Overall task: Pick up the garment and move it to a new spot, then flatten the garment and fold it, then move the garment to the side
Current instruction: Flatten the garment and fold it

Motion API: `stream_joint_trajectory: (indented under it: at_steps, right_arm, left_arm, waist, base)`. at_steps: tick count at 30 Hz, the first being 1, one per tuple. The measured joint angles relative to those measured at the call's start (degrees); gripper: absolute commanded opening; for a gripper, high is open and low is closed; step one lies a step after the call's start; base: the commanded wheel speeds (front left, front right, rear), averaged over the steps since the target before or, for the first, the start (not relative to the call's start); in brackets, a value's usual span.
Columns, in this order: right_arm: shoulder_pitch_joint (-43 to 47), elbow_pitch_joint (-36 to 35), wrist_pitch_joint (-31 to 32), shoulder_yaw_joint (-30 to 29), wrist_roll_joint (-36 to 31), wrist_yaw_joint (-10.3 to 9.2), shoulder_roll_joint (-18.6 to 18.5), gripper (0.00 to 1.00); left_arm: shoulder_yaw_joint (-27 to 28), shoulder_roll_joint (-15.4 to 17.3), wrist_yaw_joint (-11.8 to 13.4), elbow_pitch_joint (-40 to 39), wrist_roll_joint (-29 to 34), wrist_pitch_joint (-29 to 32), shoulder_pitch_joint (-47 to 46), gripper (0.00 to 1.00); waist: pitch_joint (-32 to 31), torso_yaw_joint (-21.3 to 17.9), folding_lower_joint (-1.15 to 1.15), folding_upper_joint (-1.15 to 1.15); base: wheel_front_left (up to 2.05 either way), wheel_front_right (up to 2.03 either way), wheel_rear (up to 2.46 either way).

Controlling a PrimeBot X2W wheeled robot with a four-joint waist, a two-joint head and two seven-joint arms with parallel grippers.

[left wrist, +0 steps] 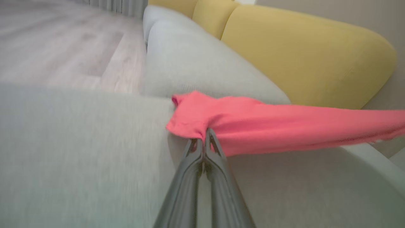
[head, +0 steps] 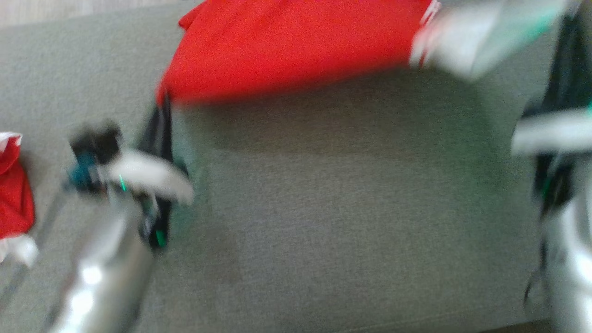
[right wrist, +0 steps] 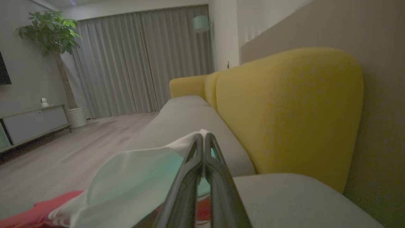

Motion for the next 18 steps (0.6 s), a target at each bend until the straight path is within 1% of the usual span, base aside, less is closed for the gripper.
stream_joint_trajectory:
  at_steps: [3,5,7,9,14,18]
  right_arm:
    - [10.5,-0.16,0.02,0.01,2.31,0.0,1.52,0.0]
    - [15.38,-0.51,0.04,0.26,3.44,0.0,2.14,0.0]
    - [18.7,-0.97,0.04,0.64,3.75,0.0,2.7,0.0]
    - [21.32,-1.1,0.05,0.99,4.77,0.0,3.21,0.0]
    - [28.14,-1.15,0.05,1.65,6.99,0.0,4.52,0.0]
    - [34.13,-0.97,0.05,1.97,7.49,0.0,4.88,0.0]
  left_arm:
    - [-0.2,-1.19,0.0,0.2,-2.75,0.02,8.26,0.0]
    - [0.13,-1.8,0.0,-0.47,-3.34,0.0,12.5,0.0]
    - [1.86,-2.4,0.0,-1.58,-3.63,-0.01,14.93,0.0]
    - [2.45,-2.9,0.0,-2.09,-3.67,0.0,16.96,0.0]
    - [5.39,-5.27,0.0,-3.65,-2.89,0.0,24.74,0.0]
    - [5.53,-6.01,0.0,-4.57,-1.72,0.0,29.93,0.0]
  waist:
    - [-0.92,-0.73,0.0,0.0]
    - [-1.86,-1.1,-0.01,0.0]
    - [-3.0,-1.39,-0.01,0.0]
    - [-4.36,-1.57,-0.01,0.0]
    - [-8.36,-1.55,-0.02,0.0]
    - [-11.46,-1.24,-0.01,0.0]
  base:
    - [0.0,0.0,0.0]
    - [0.0,0.0,0.0]
    - [0.0,0.0,0.0]
    - [0.0,0.0,0.0]
    - [0.0,0.0,0.0]
    - [0.0,0.0,0.0]
